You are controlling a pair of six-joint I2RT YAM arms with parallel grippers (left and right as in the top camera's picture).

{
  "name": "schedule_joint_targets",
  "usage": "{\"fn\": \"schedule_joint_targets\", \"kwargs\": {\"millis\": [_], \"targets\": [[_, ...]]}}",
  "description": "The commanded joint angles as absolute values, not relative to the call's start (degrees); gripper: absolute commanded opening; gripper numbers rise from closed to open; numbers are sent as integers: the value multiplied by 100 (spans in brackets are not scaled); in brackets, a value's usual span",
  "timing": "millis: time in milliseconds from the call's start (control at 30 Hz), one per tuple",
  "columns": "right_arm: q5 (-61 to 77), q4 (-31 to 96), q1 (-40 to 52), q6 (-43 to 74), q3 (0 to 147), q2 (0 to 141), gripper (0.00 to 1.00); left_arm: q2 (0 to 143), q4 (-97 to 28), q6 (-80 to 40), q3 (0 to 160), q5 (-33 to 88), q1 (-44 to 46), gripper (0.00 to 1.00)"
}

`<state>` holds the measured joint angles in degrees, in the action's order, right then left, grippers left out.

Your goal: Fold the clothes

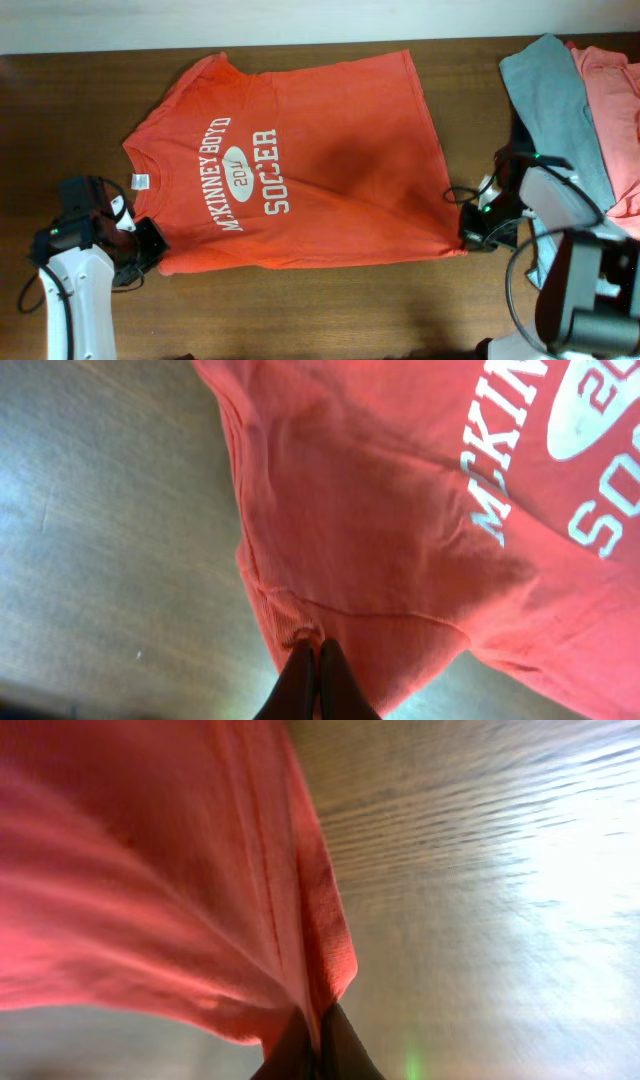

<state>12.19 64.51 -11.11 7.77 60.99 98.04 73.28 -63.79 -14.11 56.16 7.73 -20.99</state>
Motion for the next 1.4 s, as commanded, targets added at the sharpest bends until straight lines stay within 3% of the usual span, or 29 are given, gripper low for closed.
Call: {"fn": "schedule_joint_targets", "kwargs": {"millis": [0,633,1367], "targets": [[1258,6724,-1140,797,6641,8943,4,7091,-6558,-1188,6112,727,-2128,0],[528,8311,-1138,974,6779,7229,4,5940,-7428,-1063,6547,642,-2696,0],[978,6154,-1127,701,6779,9266,4,8237,-5266,-1083,6547,1420,-2486,0]]}}
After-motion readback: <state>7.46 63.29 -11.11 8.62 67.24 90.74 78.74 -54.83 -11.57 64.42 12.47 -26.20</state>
